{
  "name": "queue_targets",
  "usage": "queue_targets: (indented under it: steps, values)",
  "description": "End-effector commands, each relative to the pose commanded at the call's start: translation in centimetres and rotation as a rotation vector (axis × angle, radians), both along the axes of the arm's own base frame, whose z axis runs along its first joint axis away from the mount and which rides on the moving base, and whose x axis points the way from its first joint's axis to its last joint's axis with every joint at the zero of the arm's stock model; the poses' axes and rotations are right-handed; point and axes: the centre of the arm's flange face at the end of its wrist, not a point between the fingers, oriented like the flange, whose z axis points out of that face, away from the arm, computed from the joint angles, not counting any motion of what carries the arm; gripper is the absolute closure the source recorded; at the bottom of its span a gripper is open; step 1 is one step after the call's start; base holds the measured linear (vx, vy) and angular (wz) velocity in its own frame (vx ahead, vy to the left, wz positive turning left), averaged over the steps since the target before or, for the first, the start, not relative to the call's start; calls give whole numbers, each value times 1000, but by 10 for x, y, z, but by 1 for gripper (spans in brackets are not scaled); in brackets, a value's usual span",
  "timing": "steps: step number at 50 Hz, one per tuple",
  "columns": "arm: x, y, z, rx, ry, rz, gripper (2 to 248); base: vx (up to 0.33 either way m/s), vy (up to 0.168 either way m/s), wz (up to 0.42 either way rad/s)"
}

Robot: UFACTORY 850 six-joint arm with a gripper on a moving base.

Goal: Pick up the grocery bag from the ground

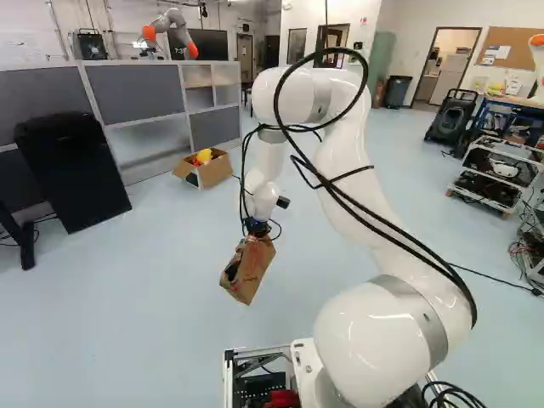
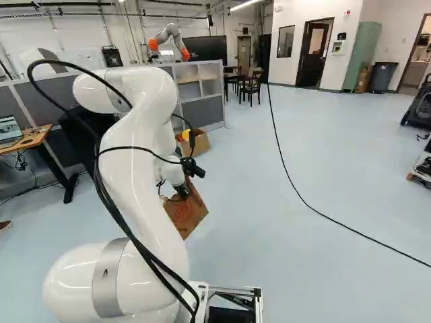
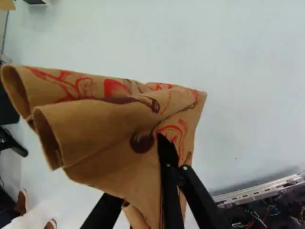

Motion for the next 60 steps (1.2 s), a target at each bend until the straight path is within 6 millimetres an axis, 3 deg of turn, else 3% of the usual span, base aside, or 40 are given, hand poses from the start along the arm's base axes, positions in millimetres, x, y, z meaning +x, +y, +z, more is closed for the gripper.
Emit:
queue_targets:
  steps: [29, 60]
  values:
    - [-15, -2, 40, 10, -36, 3, 224, 0, 0, 0]
    - [-20, -7, 52, 8, -65, 18, 224, 0, 0, 0]
